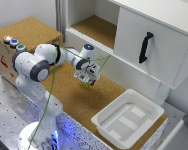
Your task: Place the yellow object inside the left cabinet
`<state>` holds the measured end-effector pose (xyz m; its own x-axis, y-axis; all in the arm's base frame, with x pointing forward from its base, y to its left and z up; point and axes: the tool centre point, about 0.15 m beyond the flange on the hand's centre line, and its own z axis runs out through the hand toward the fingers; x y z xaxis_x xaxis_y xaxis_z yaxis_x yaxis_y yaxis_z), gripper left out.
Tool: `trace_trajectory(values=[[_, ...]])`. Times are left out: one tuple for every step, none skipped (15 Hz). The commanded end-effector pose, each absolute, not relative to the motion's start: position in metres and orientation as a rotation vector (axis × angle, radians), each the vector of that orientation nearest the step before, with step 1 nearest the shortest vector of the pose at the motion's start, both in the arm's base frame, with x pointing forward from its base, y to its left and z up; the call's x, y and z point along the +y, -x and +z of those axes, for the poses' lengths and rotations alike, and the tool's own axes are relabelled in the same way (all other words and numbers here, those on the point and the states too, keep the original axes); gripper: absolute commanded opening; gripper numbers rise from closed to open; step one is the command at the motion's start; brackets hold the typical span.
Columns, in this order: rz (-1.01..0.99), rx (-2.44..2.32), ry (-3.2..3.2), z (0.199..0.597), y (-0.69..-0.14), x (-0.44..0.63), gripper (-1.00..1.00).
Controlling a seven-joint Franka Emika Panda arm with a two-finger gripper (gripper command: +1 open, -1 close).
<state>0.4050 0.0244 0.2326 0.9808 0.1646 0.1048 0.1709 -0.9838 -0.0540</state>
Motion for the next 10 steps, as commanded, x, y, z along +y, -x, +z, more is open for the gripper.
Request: trace_trajectory(values=[[-0.097,-0.182,3.094,0.205,-0.429,0.025,1.0],[-0.097,-0.158,3.093,0.204,-0.431,0.022,1.0],[-0.107,-0.134,3.108,0.205,-0.432,0.019,1.0],[-0.107,-0.117,3.117,0.206,-0.433,0.017,1.0],[-0.105,-0.122,3.123,0.207,-0.433,0.017,1.0],[-0.1,-0.139,3.226,0.206,-0.433,0.019,-1.0],[-0.119,-0.133,3.262,0.206,-0.432,0.018,-1.0],[-0.101,-0.109,3.284,0.204,-0.43,0.016,-1.0],[-0.096,-0.111,3.281,0.204,-0.429,0.016,-1.0],[-0.094,-0.102,3.277,0.206,-0.427,0.014,-1.0]])
